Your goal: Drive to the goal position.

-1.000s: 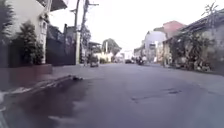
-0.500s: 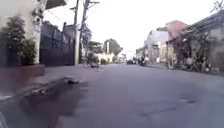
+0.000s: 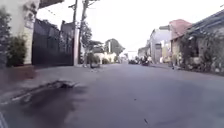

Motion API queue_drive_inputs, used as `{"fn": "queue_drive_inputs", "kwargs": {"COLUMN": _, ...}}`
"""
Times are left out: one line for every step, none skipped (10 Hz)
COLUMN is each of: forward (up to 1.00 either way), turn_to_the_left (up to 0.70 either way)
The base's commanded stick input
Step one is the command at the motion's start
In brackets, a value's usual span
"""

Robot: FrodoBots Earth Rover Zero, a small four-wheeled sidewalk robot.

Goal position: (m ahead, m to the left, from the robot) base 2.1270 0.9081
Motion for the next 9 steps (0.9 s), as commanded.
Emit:
{"fn": "queue_drive_inputs", "kwargs": {"forward": 1.00, "turn_to_the_left": 0.00}}
{"fn": "queue_drive_inputs", "kwargs": {"forward": 1.00, "turn_to_the_left": 0.00}}
{"fn": "queue_drive_inputs", "kwargs": {"forward": 1.00, "turn_to_the_left": 0.00}}
{"fn": "queue_drive_inputs", "kwargs": {"forward": 1.00, "turn_to_the_left": 0.00}}
{"fn": "queue_drive_inputs", "kwargs": {"forward": 1.00, "turn_to_the_left": 0.00}}
{"fn": "queue_drive_inputs", "kwargs": {"forward": 1.00, "turn_to_the_left": 0.00}}
{"fn": "queue_drive_inputs", "kwargs": {"forward": 1.00, "turn_to_the_left": 0.00}}
{"fn": "queue_drive_inputs", "kwargs": {"forward": 1.00, "turn_to_the_left": 0.00}}
{"fn": "queue_drive_inputs", "kwargs": {"forward": 1.00, "turn_to_the_left": 0.00}}
